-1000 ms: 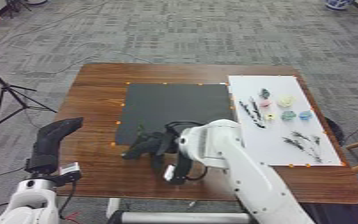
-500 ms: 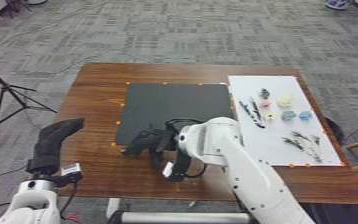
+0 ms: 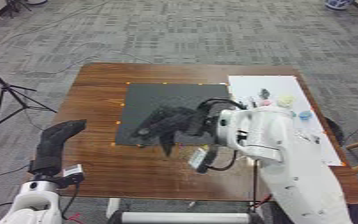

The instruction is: Arrange flowers

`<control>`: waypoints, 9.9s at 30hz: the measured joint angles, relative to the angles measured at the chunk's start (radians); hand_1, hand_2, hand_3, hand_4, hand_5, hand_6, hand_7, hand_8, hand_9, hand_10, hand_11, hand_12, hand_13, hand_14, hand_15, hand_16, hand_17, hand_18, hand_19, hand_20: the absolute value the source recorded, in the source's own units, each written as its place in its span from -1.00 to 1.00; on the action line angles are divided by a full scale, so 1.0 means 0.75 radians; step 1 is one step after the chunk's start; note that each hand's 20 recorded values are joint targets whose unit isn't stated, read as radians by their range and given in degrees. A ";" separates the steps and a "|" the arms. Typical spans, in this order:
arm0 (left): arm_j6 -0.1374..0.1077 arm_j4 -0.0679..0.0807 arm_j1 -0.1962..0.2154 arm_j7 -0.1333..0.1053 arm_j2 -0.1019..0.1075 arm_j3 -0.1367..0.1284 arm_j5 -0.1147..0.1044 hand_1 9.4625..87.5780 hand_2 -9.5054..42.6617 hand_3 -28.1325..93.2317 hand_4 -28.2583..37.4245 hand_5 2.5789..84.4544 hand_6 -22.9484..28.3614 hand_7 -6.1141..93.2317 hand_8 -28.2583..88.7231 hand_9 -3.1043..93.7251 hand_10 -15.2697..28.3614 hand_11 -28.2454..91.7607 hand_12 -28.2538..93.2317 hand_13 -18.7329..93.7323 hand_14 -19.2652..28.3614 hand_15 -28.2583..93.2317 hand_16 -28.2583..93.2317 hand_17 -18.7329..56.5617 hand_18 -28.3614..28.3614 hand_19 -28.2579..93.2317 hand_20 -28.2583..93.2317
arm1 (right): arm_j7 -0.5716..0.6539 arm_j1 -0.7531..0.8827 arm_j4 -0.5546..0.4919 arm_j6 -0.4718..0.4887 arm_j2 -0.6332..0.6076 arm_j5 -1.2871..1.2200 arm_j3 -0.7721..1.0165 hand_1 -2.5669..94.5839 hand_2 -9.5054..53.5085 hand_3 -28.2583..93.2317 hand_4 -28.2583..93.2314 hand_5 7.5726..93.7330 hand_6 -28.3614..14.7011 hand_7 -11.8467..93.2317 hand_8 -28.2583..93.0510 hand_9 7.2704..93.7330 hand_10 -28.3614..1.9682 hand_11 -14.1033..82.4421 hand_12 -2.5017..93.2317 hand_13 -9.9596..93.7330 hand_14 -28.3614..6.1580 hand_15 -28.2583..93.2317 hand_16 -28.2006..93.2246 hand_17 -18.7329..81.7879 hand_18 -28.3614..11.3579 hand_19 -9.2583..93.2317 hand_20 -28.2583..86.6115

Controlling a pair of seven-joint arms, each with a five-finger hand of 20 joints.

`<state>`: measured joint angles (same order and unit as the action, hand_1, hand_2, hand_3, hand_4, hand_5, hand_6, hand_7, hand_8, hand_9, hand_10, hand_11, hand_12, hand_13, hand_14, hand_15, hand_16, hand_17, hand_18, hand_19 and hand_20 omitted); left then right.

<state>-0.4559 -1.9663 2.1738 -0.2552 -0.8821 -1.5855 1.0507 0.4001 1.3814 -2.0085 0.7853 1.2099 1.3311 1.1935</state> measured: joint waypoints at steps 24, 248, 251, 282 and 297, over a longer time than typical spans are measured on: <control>-0.006 -0.031 0.077 0.006 -0.012 -0.061 0.044 -0.49 -0.74 0.61 -0.88 0.21 0.00 -0.45 -0.68 0.07 0.31 -0.17 -0.35 -0.03 0.44 -0.24 -0.52 -0.42 0.43 -0.35 -0.25 | -0.168 0.780 0.073 -1.022 -0.696 0.924 0.752 -0.31 -1.00 0.52 -0.78 0.28 0.13 -0.19 -0.62 0.61 0.01 0.04 -0.34 0.78 0.29 0.45 -0.02 0.31 -0.63 0.97 0.40; 0.329 -0.065 0.040 0.189 -0.062 -0.060 0.091 -0.56 -0.67 0.62 -0.89 0.16 0.02 -0.51 -0.66 0.01 0.31 -0.20 -0.34 -0.07 0.47 -0.27 -0.50 -0.49 0.49 -0.32 -0.24 | -0.502 0.017 0.287 0.048 -0.121 0.903 0.026 -0.58 -0.37 0.48 -0.75 0.00 0.08 -0.36 -0.59 0.14 0.00 -0.56 -0.72 0.92 0.27 0.34 -0.05 0.42 -0.63 1.00 0.37; 0.333 -0.064 0.037 0.191 -0.062 -0.058 0.091 -0.56 -0.67 0.62 -0.89 0.15 0.02 -0.51 -0.66 0.00 0.31 -0.20 -0.34 -0.07 0.47 -0.27 -0.50 -0.49 0.49 -0.32 -0.24 | -0.517 0.017 0.291 0.049 -0.106 0.904 0.019 -0.58 -0.37 0.48 -0.75 0.01 0.09 -0.36 -0.59 0.15 0.01 -0.55 -0.72 0.91 0.27 0.34 -0.05 0.42 -0.63 1.00 0.37; 0.339 -0.066 0.040 0.189 -0.071 -0.060 0.092 -0.56 -0.67 0.62 -0.89 0.15 0.02 -0.51 -0.66 0.00 0.31 -0.20 -0.34 -0.07 0.47 -0.27 -0.50 -0.49 0.49 -0.32 -0.24 | -0.569 -0.099 0.388 0.115 -0.111 1.081 0.030 -0.57 -0.38 0.47 -0.74 0.13 0.14 -0.48 -0.59 0.28 0.00 -0.53 -0.68 0.92 0.26 0.35 -0.05 0.42 -0.62 1.00 0.38; 0.339 -0.067 0.038 0.189 -0.077 -0.059 0.092 -0.56 -0.67 0.62 -0.88 0.15 0.02 -0.51 -0.66 0.00 0.31 -0.20 -0.34 -0.07 0.46 -0.27 -0.50 -0.49 0.49 -0.32 -0.24 | -0.600 -0.102 0.383 0.162 -0.049 1.068 -0.011 -0.58 -0.38 0.47 -0.75 0.13 0.14 -0.49 -0.59 0.27 0.00 -0.53 -0.68 0.91 0.26 0.35 -0.05 0.41 -0.63 1.00 0.38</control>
<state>-0.2016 -2.0164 2.2026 -0.1136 -0.9400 -1.6297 1.1196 -0.0496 1.3052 -1.7209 0.9069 1.1734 2.1320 1.1852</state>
